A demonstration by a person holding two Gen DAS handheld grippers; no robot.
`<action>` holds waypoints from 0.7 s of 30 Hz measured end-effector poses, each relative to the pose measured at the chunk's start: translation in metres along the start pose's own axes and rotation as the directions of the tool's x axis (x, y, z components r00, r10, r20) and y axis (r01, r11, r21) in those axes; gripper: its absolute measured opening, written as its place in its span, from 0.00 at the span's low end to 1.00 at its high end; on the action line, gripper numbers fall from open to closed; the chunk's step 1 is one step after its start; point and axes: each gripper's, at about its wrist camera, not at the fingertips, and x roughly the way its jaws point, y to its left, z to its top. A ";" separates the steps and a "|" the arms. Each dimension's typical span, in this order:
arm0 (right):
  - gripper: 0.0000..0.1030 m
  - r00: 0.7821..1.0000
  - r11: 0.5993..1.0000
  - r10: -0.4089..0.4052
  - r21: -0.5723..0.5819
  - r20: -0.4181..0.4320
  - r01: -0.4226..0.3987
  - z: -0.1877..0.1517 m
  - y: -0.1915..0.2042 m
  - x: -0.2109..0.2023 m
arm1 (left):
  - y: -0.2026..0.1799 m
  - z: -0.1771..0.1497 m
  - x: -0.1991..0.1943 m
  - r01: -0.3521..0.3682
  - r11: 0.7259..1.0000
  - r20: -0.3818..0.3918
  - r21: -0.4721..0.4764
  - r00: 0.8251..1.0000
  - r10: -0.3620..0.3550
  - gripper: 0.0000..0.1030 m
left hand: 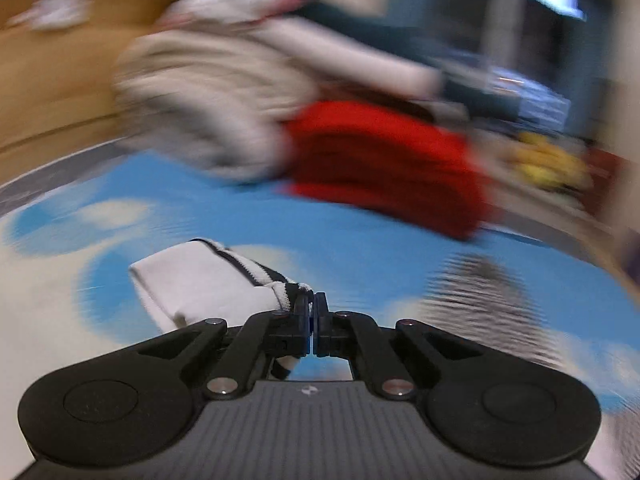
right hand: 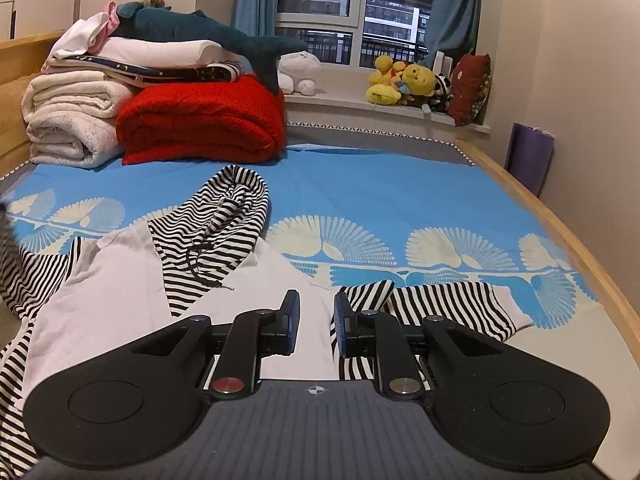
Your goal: Fold small clothes
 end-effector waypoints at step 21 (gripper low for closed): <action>0.18 0.986 0.980 0.099 0.184 -0.132 -0.074 -0.011 -0.022 0.041 | -0.087 -0.025 -0.068 0.039 0.987 -0.327 0.159 0.945 0.016 0.26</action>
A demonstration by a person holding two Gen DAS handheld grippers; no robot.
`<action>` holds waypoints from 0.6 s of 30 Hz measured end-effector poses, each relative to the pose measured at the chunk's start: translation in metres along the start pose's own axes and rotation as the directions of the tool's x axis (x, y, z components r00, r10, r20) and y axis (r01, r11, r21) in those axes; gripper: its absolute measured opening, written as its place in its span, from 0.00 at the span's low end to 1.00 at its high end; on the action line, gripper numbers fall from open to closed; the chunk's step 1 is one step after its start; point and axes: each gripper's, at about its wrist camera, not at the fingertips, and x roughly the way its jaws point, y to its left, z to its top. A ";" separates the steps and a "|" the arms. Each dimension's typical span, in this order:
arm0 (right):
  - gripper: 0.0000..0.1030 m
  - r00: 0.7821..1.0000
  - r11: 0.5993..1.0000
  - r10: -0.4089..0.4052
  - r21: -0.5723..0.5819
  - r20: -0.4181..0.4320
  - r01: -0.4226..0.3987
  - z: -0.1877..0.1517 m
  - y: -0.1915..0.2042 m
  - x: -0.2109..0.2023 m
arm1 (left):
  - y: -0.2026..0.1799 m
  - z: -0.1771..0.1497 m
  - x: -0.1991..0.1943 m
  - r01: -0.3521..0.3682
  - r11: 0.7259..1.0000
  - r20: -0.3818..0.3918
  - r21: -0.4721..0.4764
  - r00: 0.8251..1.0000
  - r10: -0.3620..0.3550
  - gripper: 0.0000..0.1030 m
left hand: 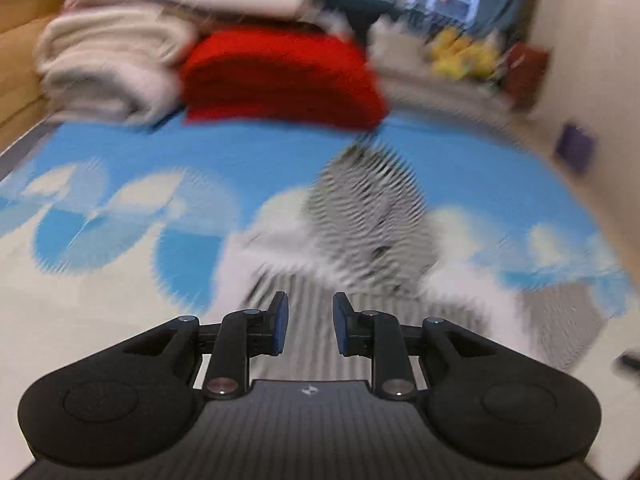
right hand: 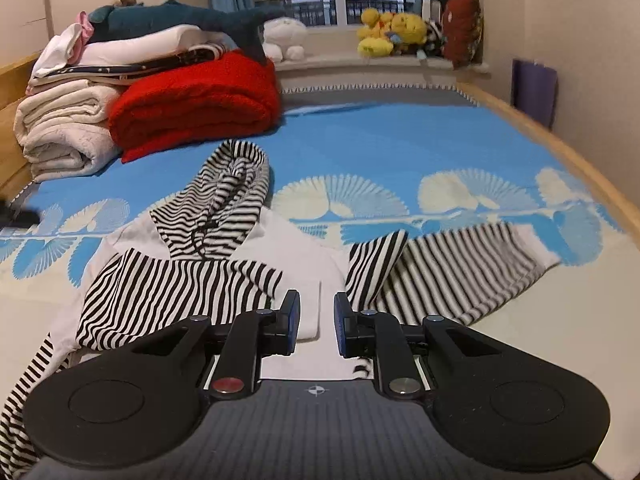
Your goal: Fold small clothes
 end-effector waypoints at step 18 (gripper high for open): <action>0.37 0.925 0.837 0.147 0.543 -0.350 0.072 -0.026 -0.020 0.182 | 0.038 0.020 0.058 -0.071 0.992 -0.141 -0.105 0.988 0.056 0.24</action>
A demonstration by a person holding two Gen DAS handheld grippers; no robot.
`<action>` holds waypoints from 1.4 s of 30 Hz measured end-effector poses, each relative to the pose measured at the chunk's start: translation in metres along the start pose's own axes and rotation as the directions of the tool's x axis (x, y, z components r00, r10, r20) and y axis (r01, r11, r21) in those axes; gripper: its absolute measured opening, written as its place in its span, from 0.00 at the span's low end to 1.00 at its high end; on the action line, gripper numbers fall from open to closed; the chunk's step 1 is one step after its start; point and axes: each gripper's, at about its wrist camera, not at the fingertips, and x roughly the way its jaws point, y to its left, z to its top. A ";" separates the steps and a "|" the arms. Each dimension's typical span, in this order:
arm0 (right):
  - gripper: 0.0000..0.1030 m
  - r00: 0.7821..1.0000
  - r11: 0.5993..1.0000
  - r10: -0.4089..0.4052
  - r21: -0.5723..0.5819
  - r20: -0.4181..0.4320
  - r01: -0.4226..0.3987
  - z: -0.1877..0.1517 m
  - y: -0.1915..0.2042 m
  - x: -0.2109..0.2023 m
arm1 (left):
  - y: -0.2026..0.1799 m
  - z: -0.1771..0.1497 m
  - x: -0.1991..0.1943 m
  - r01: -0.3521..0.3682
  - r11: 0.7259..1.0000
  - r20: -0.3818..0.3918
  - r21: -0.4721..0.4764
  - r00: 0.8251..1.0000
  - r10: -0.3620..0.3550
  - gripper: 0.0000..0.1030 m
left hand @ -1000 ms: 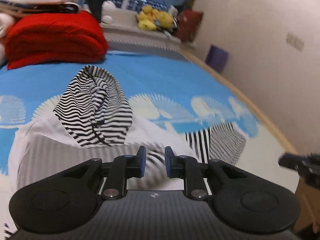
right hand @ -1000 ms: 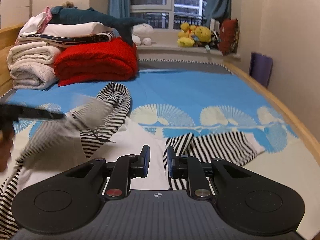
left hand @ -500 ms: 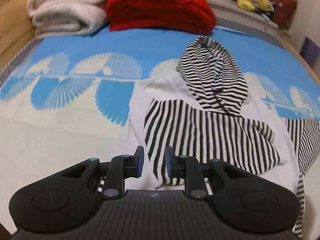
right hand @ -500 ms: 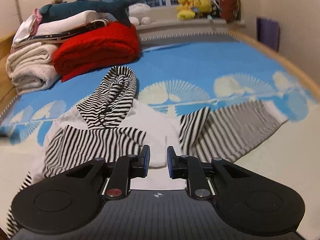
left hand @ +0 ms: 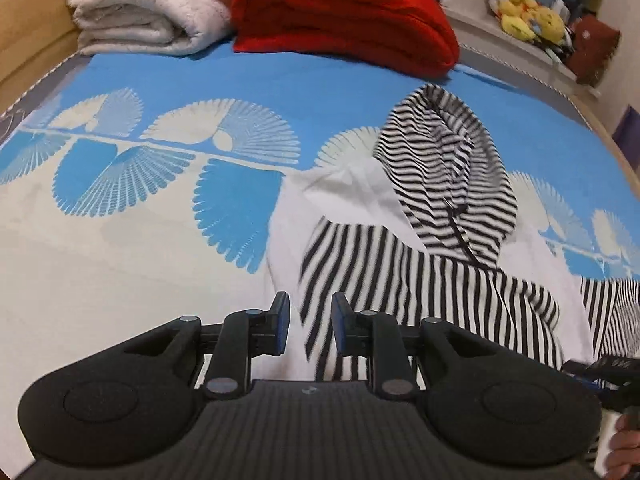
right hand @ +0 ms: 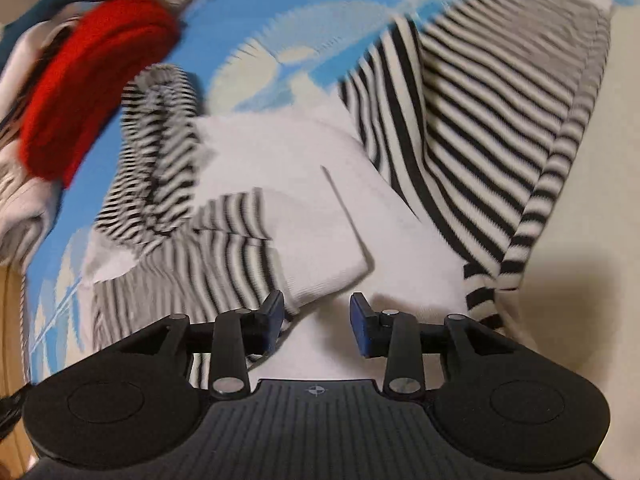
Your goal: Fold small clothes
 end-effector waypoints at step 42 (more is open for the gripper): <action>0.33 0.972 0.931 -0.219 -0.280 0.083 0.233 0.025 0.010 -0.002 | 0.000 -0.032 0.086 0.107 0.994 -0.252 0.002 0.962 -0.103 0.26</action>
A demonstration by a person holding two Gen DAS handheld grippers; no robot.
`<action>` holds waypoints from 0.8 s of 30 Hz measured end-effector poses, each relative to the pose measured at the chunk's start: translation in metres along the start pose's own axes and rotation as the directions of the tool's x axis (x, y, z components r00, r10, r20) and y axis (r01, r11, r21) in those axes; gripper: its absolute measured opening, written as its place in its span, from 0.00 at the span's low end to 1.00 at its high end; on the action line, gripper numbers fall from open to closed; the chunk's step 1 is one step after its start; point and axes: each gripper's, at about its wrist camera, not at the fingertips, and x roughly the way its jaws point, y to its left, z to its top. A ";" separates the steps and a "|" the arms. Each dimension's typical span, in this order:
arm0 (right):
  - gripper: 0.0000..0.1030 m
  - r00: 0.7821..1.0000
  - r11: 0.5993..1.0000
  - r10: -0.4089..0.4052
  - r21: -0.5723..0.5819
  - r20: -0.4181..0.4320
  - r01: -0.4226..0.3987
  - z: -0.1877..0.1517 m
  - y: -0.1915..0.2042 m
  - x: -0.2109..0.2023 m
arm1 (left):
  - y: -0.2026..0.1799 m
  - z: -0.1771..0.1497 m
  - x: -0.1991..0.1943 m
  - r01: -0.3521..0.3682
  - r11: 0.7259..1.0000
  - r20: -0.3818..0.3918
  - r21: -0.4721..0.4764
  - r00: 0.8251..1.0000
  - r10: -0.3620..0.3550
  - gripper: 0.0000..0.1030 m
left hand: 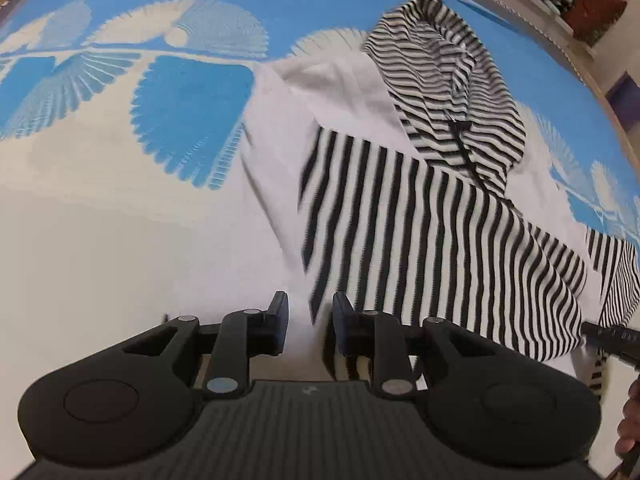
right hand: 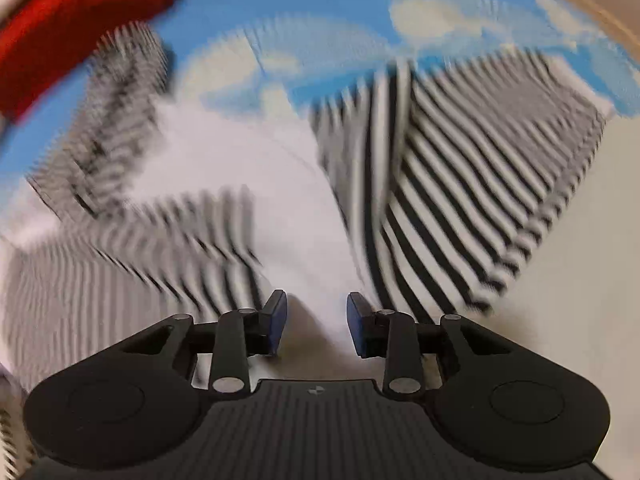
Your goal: Fold small clothes
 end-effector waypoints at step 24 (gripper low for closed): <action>0.17 0.953 0.999 0.003 0.047 0.302 -0.018 0.026 -0.099 -0.072 | -0.094 0.002 -0.058 -0.041 0.980 0.148 0.195 0.989 0.012 0.44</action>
